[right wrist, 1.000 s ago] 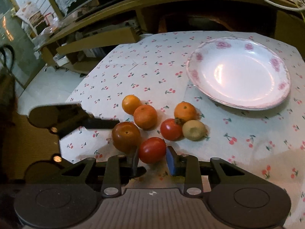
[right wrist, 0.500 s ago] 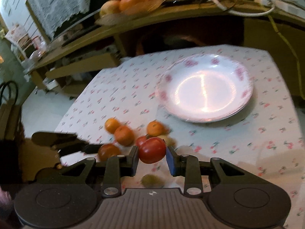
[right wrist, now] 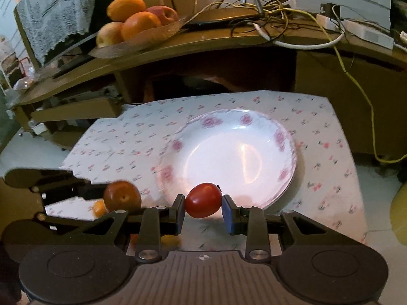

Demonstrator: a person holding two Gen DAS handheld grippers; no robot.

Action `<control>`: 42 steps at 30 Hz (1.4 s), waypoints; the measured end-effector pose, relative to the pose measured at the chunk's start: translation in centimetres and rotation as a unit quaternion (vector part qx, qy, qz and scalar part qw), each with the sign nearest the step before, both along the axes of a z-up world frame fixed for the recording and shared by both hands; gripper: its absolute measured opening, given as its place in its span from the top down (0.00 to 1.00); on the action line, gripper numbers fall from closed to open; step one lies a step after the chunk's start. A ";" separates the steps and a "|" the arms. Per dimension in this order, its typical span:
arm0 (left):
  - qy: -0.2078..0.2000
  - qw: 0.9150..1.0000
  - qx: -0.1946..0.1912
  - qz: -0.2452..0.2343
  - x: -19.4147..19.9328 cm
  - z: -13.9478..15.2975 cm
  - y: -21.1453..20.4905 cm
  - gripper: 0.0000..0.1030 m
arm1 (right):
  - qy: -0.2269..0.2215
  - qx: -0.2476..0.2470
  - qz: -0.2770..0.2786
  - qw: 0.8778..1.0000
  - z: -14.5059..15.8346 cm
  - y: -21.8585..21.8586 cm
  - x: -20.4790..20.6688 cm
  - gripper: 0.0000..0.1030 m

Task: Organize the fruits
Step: 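Carry both tomatoes over the white bowl and open both tools to drop them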

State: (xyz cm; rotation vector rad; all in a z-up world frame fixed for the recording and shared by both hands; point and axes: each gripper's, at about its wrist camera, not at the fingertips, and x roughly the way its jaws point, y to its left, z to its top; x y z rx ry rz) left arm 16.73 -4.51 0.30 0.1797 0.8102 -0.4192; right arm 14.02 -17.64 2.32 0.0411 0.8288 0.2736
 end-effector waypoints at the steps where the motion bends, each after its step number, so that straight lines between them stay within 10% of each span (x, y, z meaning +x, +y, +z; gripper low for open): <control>1: 0.000 1.000 0.000 0.001 0.5 -0.1 -0.2 0.55 | 0.002 0.000 -0.003 1.000 -0.1 -0.2 0.4 0.70; 42: -0.007 1.000 -0.020 0.007 0.4 1.0 1.2 0.50 | 0.015 0.000 -0.015 1.000 -0.2 -2.0 1.7 0.65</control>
